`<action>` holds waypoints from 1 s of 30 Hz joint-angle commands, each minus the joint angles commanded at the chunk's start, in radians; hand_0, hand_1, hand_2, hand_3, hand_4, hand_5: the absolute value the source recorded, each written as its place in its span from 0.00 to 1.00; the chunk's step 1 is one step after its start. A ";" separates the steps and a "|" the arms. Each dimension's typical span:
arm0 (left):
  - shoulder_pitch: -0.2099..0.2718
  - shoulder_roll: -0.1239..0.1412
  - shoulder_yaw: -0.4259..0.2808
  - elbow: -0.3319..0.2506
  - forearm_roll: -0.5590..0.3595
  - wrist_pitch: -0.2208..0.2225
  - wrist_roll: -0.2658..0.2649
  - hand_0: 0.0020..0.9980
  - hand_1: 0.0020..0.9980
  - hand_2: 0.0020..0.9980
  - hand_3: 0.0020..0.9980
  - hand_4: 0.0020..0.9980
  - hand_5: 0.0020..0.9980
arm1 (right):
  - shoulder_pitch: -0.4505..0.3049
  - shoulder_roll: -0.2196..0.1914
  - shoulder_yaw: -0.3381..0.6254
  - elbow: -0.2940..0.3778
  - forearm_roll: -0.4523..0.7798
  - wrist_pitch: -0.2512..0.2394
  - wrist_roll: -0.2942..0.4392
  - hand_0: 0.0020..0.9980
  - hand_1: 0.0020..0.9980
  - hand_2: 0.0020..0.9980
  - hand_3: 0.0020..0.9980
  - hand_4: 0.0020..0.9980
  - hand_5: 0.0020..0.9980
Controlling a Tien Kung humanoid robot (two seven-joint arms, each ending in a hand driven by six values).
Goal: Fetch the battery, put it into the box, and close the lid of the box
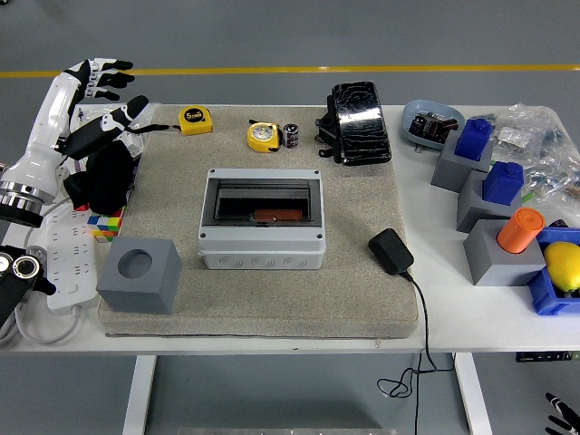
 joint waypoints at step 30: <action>-0.006 0.003 -0.025 0.001 0.002 0.002 -0.005 0.52 0.66 0.67 0.72 1.00 0.77 | 0.009 -0.005 -0.027 0.002 0.001 0.007 -0.007 0.67 0.67 0.68 0.56 0.97 0.48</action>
